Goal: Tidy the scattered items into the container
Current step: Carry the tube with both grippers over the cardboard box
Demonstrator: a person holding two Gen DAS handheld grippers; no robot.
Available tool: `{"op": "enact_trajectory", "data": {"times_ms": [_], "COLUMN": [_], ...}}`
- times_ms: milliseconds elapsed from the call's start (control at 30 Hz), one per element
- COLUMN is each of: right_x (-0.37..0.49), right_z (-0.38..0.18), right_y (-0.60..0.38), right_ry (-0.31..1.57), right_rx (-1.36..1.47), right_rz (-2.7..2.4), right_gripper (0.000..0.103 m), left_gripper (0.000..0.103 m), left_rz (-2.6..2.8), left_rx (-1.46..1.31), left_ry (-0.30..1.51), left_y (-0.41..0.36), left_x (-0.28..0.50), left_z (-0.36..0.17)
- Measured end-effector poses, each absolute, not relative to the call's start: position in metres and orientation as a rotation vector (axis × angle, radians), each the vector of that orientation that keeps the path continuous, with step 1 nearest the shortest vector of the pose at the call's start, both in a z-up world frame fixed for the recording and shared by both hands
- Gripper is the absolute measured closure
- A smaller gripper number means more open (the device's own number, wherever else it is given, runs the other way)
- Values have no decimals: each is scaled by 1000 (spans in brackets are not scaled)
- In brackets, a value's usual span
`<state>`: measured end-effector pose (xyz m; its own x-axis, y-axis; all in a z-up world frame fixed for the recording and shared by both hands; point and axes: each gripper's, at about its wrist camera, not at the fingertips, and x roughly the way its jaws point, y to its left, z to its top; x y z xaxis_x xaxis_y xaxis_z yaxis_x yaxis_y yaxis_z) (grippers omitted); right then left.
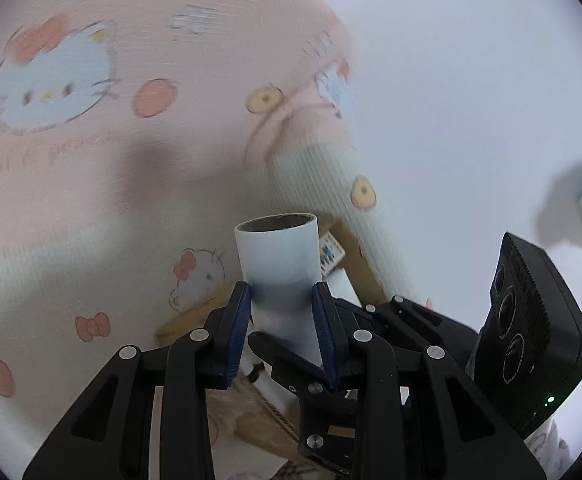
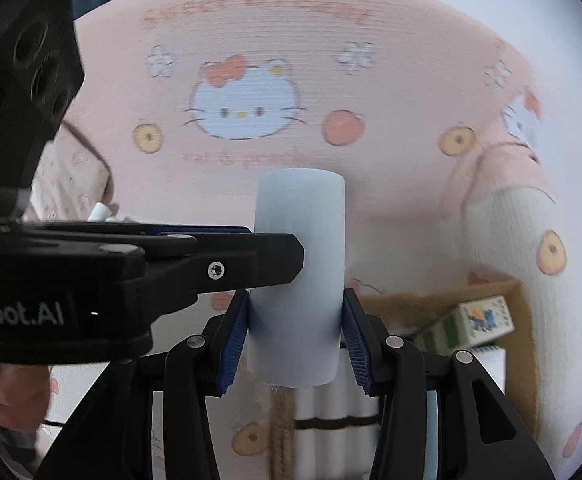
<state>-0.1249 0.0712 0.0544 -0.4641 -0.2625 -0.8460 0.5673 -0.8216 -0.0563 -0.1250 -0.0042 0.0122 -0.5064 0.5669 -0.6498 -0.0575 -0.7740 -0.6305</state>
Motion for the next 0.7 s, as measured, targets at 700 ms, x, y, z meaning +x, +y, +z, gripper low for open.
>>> {"op": "enact_trajectory", "data": {"times_ms": [700], "right_x": [-164], "right_z": [12], "right_y": [166], "right_ry": [191], "right_rx": [1477], "right_rz": [-2247], "right_gripper": [60], "left_gripper": [69], "left_rz": [2084], "left_rx": [-1573], "left_ry": [-694], "left_y": [83], "left_x": [-175], "left_z": [-42]}}
